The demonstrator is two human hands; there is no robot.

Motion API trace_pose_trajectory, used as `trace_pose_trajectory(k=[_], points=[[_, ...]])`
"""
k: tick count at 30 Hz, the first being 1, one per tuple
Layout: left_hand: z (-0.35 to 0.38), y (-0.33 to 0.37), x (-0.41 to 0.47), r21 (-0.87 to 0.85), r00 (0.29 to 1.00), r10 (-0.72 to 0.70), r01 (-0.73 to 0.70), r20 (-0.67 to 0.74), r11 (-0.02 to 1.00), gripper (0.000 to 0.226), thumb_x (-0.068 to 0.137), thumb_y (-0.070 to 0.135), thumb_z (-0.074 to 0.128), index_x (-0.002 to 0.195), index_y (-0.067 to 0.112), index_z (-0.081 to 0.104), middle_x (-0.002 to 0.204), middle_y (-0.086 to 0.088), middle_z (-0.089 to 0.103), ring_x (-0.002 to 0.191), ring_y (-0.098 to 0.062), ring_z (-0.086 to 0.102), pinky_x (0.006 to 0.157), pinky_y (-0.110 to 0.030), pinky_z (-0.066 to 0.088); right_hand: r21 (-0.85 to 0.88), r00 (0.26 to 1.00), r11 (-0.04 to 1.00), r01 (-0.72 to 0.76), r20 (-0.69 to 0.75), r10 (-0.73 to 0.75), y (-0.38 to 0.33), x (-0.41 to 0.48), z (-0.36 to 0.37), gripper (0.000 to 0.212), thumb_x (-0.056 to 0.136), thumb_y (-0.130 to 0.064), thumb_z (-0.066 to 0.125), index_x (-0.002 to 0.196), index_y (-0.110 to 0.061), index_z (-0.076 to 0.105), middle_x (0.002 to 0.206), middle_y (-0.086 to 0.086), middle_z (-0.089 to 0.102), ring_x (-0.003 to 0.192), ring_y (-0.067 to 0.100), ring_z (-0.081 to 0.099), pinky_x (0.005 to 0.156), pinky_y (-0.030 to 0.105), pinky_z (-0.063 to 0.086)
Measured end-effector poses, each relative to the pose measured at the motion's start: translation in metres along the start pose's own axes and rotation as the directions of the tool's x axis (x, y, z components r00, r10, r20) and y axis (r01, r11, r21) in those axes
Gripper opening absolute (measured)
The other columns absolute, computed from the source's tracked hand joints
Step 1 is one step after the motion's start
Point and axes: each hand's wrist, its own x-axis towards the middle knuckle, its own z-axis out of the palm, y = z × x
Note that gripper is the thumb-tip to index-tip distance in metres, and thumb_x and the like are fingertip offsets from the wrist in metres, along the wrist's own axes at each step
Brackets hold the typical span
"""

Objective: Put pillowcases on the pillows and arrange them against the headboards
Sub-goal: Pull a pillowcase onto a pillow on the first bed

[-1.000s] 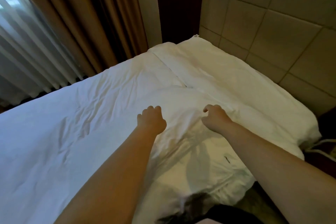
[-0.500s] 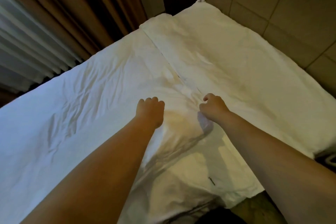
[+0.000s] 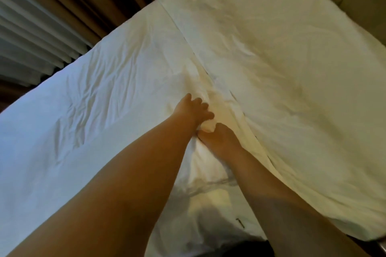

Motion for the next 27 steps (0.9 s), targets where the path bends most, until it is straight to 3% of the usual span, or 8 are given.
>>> trace_pose_trajectory(k=[2, 4, 7, 11, 15, 19, 24, 27], points=[[0.012, 0.011, 0.006, 0.025, 0.997, 0.058, -0.059, 0.043, 0.998, 0.056, 0.091, 0.036, 0.057, 0.142, 0.029, 0.034, 0.147, 0.000, 0.036, 0.138, -0.023, 0.029, 0.111, -0.044, 0.024, -0.052, 1.000, 0.998, -0.019, 0.015, 0.020, 0.005, -0.005, -0.002, 0.055, 0.092, -0.045, 0.049, 0.130, -0.006, 0.051, 0.131, 0.015, 0.056, 0.120, 0.032, 0.052, 0.095, 0.035, 0.038], [0.016, 0.021, 0.007, 0.076, 0.994, 0.107, -0.107, 0.005, 0.991, 0.046, 0.092, 0.033, 0.057, 0.135, 0.024, 0.046, 0.138, 0.001, 0.048, 0.132, -0.022, 0.039, 0.112, -0.041, 0.025, -0.116, 0.999, 0.993, -0.024, 0.033, 0.029, 0.009, -0.010, -0.004, 0.047, 0.095, -0.039, 0.048, 0.127, -0.004, 0.054, 0.128, 0.016, 0.057, 0.118, 0.032, 0.052, 0.088, 0.033, 0.036], [0.016, 0.028, -0.004, 0.114, 0.983, 0.173, -0.165, -0.067, 0.980, 0.035, 0.089, 0.031, 0.061, 0.122, 0.022, 0.058, 0.123, 0.001, 0.059, 0.118, -0.022, 0.051, 0.105, -0.035, 0.032, -0.214, 0.998, 0.976, -0.045, 0.025, 0.051, 0.007, -0.012, 0.006, 0.048, 0.089, -0.046, 0.052, 0.117, -0.008, 0.058, 0.117, 0.014, 0.063, 0.107, 0.031, 0.057, 0.083, 0.034, 0.040], [0.026, 0.022, -0.038, 0.051, 0.984, 0.119, -0.113, -0.134, 0.992, 0.027, 0.082, 0.034, 0.069, 0.106, 0.025, 0.062, 0.108, 0.003, 0.065, 0.104, -0.020, 0.057, 0.094, -0.033, 0.039, -0.358, 0.992, 0.929, -0.095, -0.117, 0.056, -0.009, -0.021, 0.039, 0.043, 0.081, -0.045, 0.060, 0.112, -0.015, 0.055, 0.109, 0.004, 0.062, 0.098, 0.026, 0.060, 0.079, 0.036, 0.046], [0.044, 0.016, -0.092, -0.088, 0.965, 0.003, -0.027, -0.262, 0.996, 0.011, 0.086, 0.030, 0.058, 0.096, 0.026, 0.061, 0.103, 0.005, 0.066, 0.100, -0.020, 0.058, 0.093, -0.033, 0.037, -0.476, 0.945, 0.880, 0.000, -0.288, -0.155, -0.024, -0.055, 0.077, 0.031, 0.087, -0.028, 0.056, 0.113, -0.012, 0.051, 0.113, 0.006, 0.058, 0.106, 0.027, 0.056, 0.087, 0.038, 0.043], [0.066, 0.010, -0.165, -0.078, 0.915, -0.056, 0.027, -0.400, 0.997, 0.010, 0.087, 0.031, 0.056, 0.095, 0.025, 0.058, 0.099, 0.004, 0.066, 0.097, -0.020, 0.058, 0.088, -0.032, 0.036, -0.571, 0.837, 0.811, 0.126, -0.377, -0.396, -0.029, -0.108, 0.121, 0.025, 0.084, -0.022, 0.055, 0.105, -0.010, 0.048, 0.107, 0.007, 0.056, 0.100, 0.029, 0.056, 0.076, 0.036, 0.036], [0.107, 0.002, -0.268, -0.056, 0.847, -0.082, 0.062, -0.525, 0.996, 0.019, 0.085, 0.032, 0.058, 0.102, 0.024, 0.057, 0.099, 0.002, 0.066, 0.095, -0.022, 0.060, 0.085, -0.035, 0.037, -0.610, 0.729, 0.776, 0.159, -0.458, -0.509, -0.049, -0.186, 0.192, 0.027, 0.079, -0.026, 0.058, 0.101, -0.013, 0.049, 0.103, 0.006, 0.061, 0.093, 0.029, 0.060, 0.072, 0.036, 0.039], [0.142, -0.006, -0.332, -0.071, 0.802, -0.099, 0.070, -0.589, 0.995, 0.024, 0.086, 0.032, 0.056, 0.108, 0.023, 0.055, 0.101, 0.001, 0.065, 0.095, -0.022, 0.059, 0.085, -0.035, 0.038, -0.624, 0.726, 0.760, 0.182, -0.437, -0.532, -0.062, -0.229, 0.242, 0.024, 0.080, -0.028, 0.055, 0.101, -0.016, 0.051, 0.101, 0.004, 0.063, 0.089, 0.029, 0.062, 0.067, 0.033, 0.042]])
